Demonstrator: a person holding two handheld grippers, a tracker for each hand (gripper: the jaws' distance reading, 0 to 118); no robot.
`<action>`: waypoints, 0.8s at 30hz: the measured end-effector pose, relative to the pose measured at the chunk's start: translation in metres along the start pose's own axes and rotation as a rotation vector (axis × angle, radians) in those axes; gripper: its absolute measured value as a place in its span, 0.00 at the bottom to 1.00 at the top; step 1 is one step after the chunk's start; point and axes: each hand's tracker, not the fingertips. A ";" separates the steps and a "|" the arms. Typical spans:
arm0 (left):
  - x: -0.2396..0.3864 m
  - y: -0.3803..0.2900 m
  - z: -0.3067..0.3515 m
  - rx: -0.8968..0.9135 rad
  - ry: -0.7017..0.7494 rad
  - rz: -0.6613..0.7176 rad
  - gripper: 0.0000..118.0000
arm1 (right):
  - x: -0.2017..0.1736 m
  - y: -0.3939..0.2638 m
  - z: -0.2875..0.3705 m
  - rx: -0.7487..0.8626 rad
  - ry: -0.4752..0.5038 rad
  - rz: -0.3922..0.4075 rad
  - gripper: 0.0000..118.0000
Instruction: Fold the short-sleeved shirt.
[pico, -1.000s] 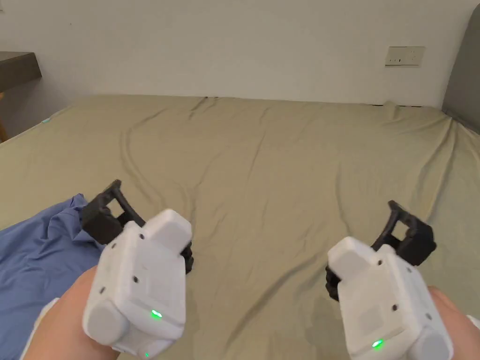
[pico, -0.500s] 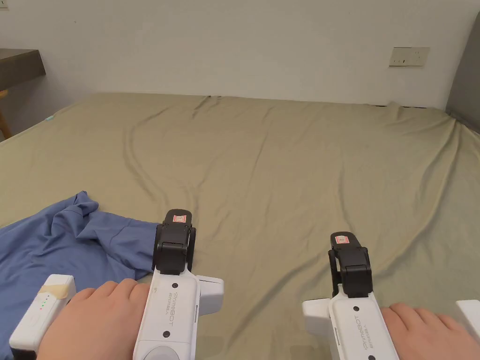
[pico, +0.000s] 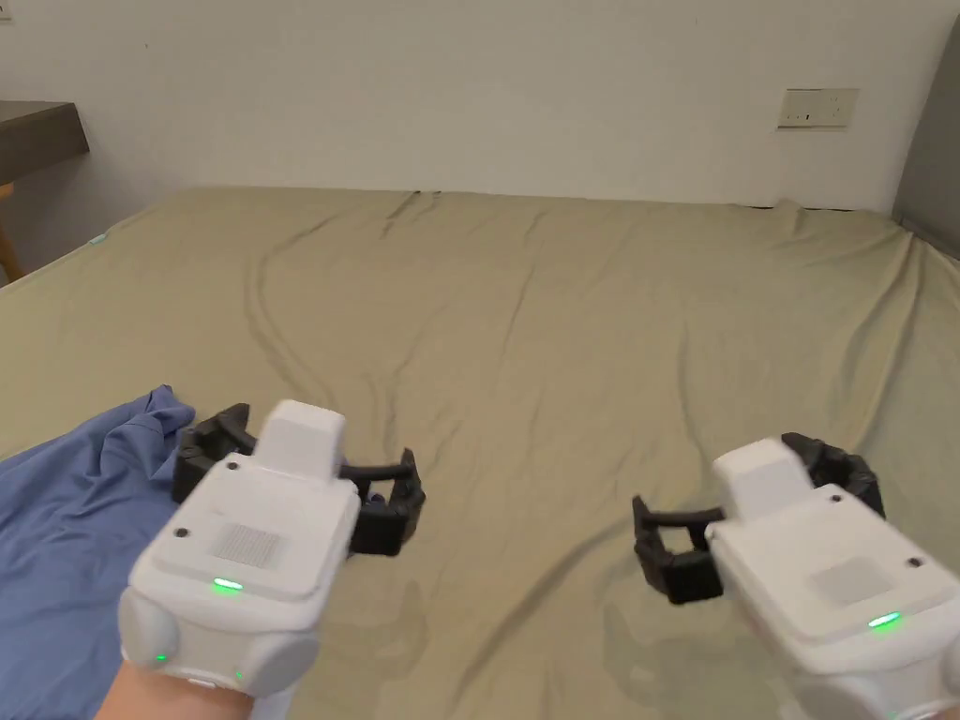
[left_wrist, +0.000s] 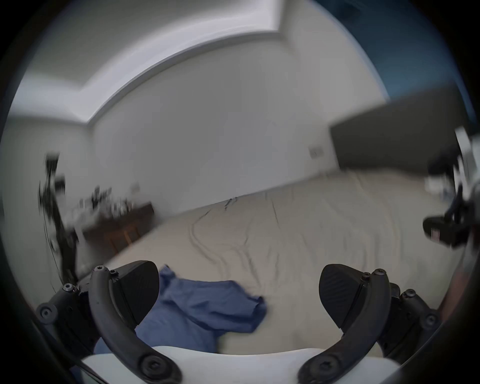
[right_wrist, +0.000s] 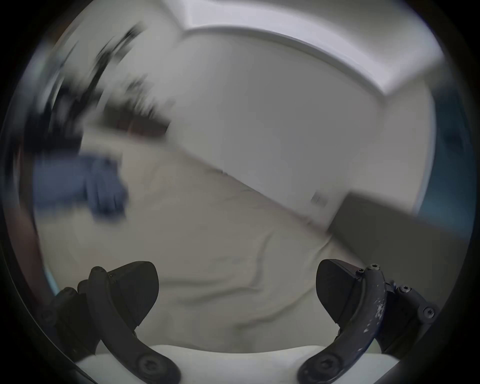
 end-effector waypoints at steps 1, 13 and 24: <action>-0.007 0.003 -0.001 -0.004 -0.008 0.073 1.00 | 0.009 0.002 0.004 0.050 0.021 -0.139 1.00; -0.018 0.001 0.004 0.089 0.028 0.267 1.00 | 0.022 0.004 0.014 0.108 -0.123 -0.269 1.00; -0.020 -0.003 -0.001 0.046 0.062 0.249 1.00 | 0.013 0.003 0.013 0.105 -0.120 -0.220 1.00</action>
